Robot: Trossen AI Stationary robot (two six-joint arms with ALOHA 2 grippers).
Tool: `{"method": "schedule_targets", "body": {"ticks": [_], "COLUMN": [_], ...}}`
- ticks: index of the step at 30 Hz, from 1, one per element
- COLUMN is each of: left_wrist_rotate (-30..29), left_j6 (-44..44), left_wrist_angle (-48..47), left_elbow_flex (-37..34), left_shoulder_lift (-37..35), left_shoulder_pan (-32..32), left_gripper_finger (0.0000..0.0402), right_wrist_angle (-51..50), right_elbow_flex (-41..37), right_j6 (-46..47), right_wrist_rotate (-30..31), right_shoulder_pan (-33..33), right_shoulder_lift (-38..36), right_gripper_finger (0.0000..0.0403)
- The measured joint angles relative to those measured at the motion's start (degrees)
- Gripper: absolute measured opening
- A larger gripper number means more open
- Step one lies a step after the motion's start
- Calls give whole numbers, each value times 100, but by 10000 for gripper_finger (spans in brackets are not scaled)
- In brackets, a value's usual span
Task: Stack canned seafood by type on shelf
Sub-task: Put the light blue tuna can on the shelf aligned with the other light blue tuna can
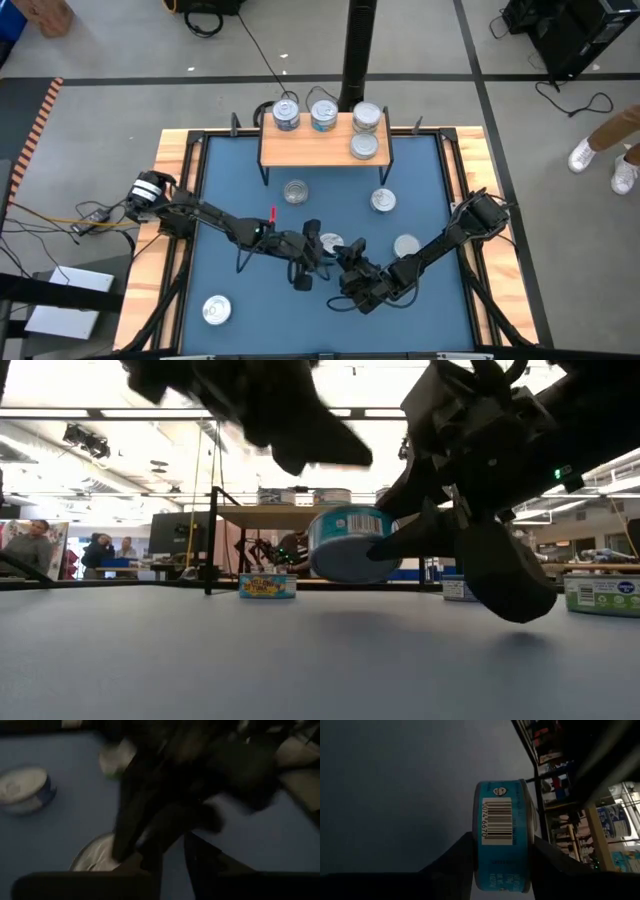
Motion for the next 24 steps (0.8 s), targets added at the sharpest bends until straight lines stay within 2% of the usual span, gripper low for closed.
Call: {"method": "schedule_targets", "body": {"ticks": [6,9,16,24], "left_wrist_rotate": [-128,-134,-97,-333], "left_j6": [398,407,127,-12], "left_wrist_angle": [600,1267,2915,3730], "left_elbow_flex": [-379,-770,-1951,-3064], "left_shoulder_lift": [-234,-377,-956,-1841], "left_shoulder_pan": [-198,-225,-213,-213], "left_gripper_finger": [139,155,164,163], "right_wrist_angle": [-21,10,-13,-102], "right_elbow_flex": [-3,-2,78,391], "right_j6": [3,-9,-114,-673], "right_wrist_rotate": [-31,-38,-174,-173], "right_shoulder_pan": [6,5,-59,-327], "right_shoulder_lift": [4,4,2,0], "right_gripper_finger": [143,143,143,143]}}
